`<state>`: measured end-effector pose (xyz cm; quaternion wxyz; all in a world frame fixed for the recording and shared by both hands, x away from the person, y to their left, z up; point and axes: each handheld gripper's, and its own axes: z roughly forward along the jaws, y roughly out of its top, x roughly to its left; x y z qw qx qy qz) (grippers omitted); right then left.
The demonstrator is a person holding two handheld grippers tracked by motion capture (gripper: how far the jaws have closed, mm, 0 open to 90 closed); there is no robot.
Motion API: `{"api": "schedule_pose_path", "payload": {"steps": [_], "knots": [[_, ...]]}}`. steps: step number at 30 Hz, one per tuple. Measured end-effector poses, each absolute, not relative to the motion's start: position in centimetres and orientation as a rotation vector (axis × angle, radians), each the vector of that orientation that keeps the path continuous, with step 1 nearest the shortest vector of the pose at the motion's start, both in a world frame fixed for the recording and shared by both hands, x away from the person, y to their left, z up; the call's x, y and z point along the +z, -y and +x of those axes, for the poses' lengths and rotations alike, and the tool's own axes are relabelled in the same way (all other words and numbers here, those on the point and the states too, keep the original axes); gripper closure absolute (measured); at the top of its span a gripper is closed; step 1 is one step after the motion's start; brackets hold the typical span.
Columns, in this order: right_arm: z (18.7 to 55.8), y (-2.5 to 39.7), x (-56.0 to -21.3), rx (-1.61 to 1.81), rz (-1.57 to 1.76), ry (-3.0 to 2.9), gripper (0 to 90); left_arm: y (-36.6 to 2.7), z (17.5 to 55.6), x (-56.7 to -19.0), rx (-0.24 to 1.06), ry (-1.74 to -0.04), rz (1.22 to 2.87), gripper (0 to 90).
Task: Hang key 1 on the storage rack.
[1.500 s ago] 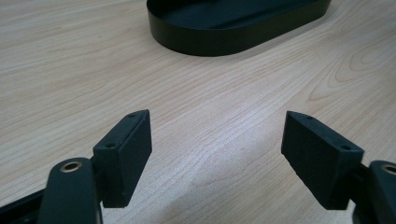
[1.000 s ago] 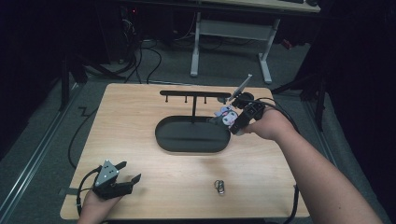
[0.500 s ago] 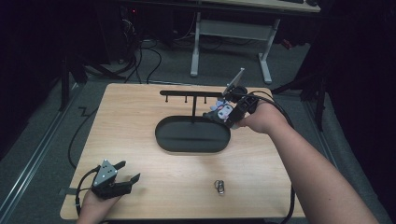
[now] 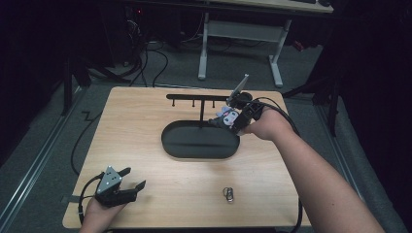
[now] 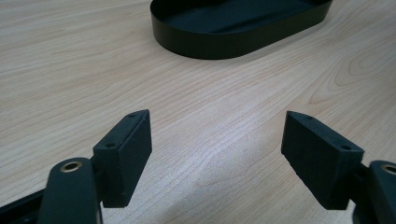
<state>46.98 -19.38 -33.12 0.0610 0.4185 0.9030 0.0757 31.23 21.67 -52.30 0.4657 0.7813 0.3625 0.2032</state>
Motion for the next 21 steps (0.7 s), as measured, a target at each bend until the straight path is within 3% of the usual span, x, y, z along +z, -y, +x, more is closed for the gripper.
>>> {"api": "schedule_pose_path", "payload": {"steps": [21], "knots": [[47.0,21.2,-36.7,0.370,1.374,-2.655,47.0,-21.4,31.2,-52.4,0.485,-0.875,1.936,25.2]]}}
